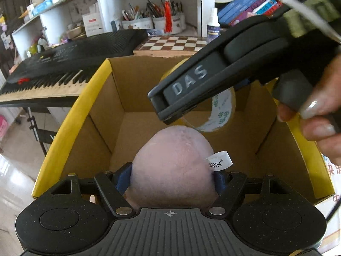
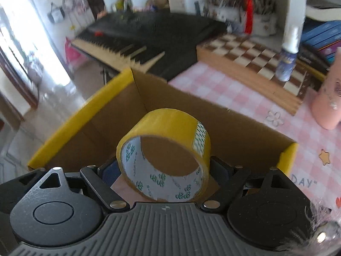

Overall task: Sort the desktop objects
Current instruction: 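Release the pig into the box with the left gripper while the right gripper drops the tape in, then withdraw both grippers from the box back over the table, then reach the left gripper to the white plug charger and grasp it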

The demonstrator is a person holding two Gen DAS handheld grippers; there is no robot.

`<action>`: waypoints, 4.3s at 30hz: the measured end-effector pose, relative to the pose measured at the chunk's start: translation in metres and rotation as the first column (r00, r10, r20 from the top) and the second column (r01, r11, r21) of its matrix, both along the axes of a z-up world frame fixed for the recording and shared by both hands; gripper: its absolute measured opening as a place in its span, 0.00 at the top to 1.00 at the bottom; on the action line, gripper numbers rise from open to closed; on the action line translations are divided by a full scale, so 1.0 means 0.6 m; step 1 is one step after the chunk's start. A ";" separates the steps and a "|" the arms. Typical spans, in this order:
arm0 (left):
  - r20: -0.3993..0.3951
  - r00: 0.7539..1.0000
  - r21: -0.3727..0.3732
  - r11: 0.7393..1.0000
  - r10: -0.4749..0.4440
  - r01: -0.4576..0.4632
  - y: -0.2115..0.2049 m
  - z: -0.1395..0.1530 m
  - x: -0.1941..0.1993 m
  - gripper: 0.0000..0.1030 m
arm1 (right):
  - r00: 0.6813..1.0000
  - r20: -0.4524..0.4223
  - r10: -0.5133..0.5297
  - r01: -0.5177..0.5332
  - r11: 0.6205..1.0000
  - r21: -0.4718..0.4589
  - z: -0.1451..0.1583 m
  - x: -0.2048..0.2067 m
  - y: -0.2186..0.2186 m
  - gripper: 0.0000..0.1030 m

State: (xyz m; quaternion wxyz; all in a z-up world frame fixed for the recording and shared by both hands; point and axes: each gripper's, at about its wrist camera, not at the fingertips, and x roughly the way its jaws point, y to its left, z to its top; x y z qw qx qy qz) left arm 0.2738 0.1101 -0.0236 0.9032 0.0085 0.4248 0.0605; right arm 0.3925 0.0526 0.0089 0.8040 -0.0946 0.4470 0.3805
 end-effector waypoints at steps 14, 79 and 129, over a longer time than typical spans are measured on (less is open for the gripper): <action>0.151 0.988 0.047 0.999 -0.026 0.019 -0.018 0.033 -0.031 0.19 | 1.000 -0.019 0.001 -0.002 0.998 -0.055 -0.009 0.014 0.002 0.15; 0.256 0.965 -0.129 0.991 0.063 -0.030 -0.013 0.029 -0.489 0.10 | 0.805 0.358 -0.474 0.464 0.878 0.120 -0.025 -0.624 -0.209 0.02; 0.133 0.963 -0.071 0.967 -0.234 0.244 -0.227 0.000 -0.318 0.11 | 0.708 0.272 -0.651 0.677 0.736 -0.002 -0.055 -0.515 -0.418 0.00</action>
